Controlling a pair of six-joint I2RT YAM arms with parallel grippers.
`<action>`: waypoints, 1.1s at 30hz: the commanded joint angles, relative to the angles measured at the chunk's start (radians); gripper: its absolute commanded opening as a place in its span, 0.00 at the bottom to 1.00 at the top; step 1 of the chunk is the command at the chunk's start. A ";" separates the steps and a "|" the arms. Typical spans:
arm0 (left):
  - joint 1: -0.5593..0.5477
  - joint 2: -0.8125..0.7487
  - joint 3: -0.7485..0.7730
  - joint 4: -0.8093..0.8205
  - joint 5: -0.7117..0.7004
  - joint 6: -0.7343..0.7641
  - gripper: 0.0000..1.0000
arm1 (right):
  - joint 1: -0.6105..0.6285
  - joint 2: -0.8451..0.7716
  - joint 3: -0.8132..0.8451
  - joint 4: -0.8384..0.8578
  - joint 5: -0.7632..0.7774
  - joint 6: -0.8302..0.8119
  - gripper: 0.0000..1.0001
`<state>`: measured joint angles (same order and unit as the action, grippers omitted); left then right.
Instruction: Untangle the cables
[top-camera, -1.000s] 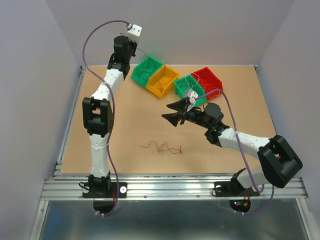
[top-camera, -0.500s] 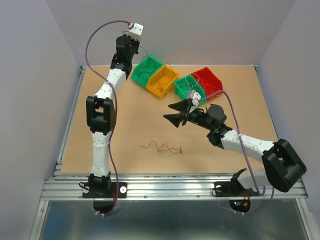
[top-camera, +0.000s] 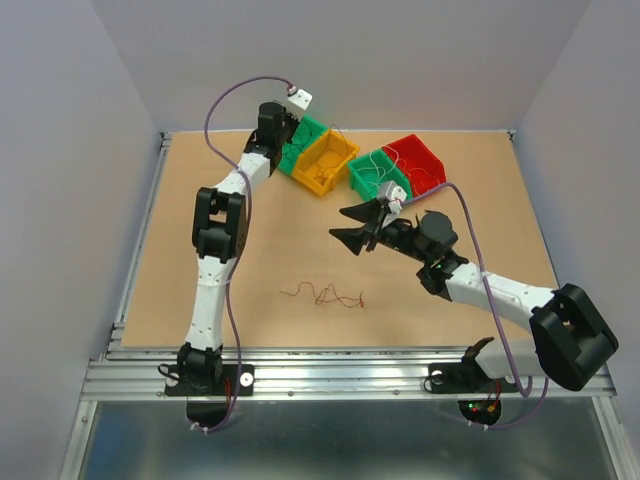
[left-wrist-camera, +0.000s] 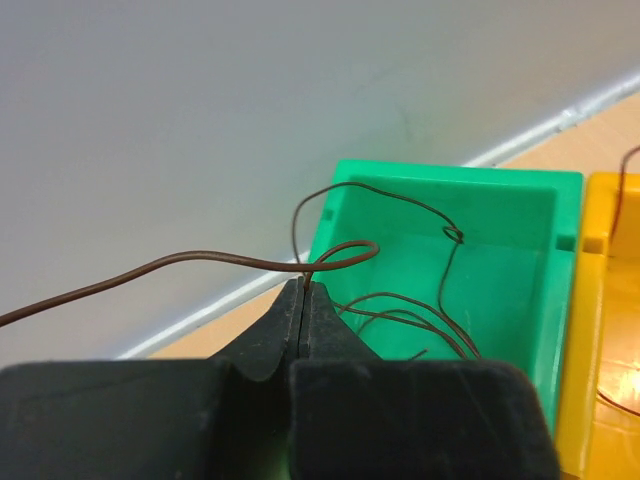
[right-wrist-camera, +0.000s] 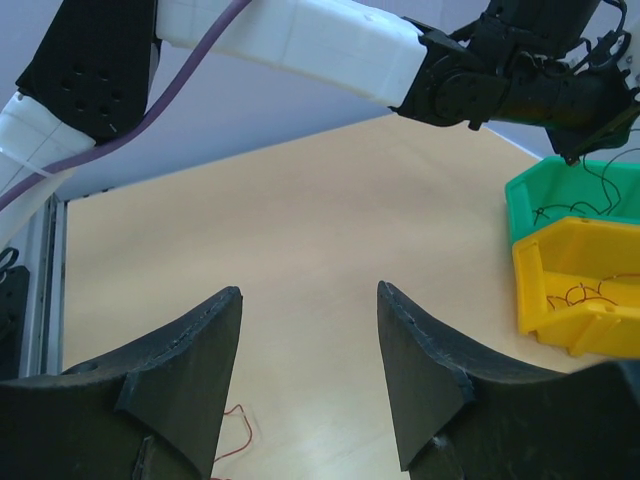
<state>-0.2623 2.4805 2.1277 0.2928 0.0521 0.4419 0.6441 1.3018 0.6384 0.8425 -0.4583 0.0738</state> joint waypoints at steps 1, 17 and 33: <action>-0.018 -0.048 -0.009 0.014 0.066 0.060 0.00 | 0.009 -0.022 -0.019 0.040 0.021 -0.019 0.62; -0.037 0.060 0.104 -0.282 0.084 0.118 0.00 | 0.011 -0.024 -0.019 0.038 0.012 -0.016 0.62; -0.034 -0.178 -0.011 -0.365 0.109 0.159 0.63 | 0.011 0.011 0.000 0.040 0.007 -0.012 0.62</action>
<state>-0.2974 2.4912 2.1422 -0.0555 0.1284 0.5728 0.6441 1.3071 0.6384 0.8429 -0.4519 0.0742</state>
